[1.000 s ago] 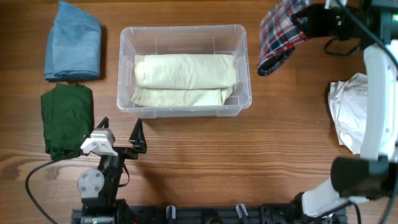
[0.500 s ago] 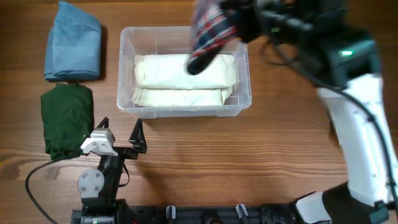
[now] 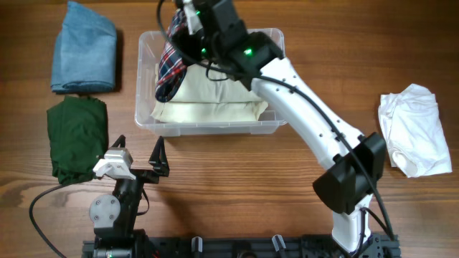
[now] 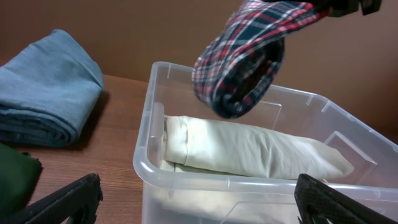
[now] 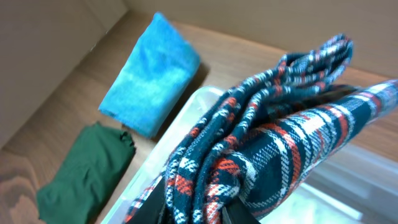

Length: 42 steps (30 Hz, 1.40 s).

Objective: Pack container
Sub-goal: 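Carry the plaid shirt into the container's left side and release it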

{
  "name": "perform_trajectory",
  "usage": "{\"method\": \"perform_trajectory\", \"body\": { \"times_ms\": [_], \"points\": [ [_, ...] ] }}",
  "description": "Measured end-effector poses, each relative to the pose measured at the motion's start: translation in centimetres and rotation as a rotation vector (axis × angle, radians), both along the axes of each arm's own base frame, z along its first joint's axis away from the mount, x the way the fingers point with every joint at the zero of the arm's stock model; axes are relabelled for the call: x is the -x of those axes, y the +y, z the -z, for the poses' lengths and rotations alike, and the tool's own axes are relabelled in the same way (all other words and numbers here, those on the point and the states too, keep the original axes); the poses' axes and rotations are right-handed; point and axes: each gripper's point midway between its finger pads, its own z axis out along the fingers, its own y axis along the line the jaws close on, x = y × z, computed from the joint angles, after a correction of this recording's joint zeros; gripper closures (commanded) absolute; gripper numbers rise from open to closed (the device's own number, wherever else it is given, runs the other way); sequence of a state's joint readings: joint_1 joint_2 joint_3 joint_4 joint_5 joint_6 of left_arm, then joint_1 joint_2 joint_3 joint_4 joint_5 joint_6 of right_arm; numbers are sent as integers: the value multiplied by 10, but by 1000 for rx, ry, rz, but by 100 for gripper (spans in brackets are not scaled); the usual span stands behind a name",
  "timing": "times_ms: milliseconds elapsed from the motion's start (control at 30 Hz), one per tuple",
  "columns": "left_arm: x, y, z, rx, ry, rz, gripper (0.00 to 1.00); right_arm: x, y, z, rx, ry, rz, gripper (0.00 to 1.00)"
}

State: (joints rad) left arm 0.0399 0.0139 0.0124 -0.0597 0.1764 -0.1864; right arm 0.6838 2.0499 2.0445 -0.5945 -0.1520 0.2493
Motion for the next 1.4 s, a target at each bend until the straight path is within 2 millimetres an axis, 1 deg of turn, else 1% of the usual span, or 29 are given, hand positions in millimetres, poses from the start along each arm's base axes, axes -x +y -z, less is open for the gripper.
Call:
{"method": "perform_trajectory", "body": {
  "times_ms": [67,233,400,467,533,633,700,733,833,933,1067,1267,1400],
  "points": [
    [0,0,0,0,0,0,0,6,12,-5,-19,-20,-26,96],
    [0,0,0,0,0,0,0,15,28,-13,-45,-46,-61,96],
    [0,0,0,0,0,0,0,17,30,-13,-52,-40,-77,96],
    [0,0,0,0,0,0,0,17,32,-9,-53,-35,-83,96],
    [0,0,0,0,0,0,0,15,38,3,-52,-18,-98,96],
    [0,0,0,0,0,0,0,14,48,38,-28,38,-125,96],
    [0,0,0,0,0,0,0,16,52,50,-16,61,-136,96],
    [0,0,0,0,0,0,0,17,52,53,-12,69,-140,96],
    [0,0,0,0,0,0,0,22,49,60,11,96,-143,96],
    [0,0,0,0,0,0,0,30,41,73,58,152,-139,96],
    [0,0,0,0,0,0,0,39,27,90,128,223,-112,96],
    [0,0,0,0,0,0,0,49,8,108,203,317,-47,95],
    [0,0,0,0,0,0,0,51,-6,117,257,347,12,95]
  ]
}}
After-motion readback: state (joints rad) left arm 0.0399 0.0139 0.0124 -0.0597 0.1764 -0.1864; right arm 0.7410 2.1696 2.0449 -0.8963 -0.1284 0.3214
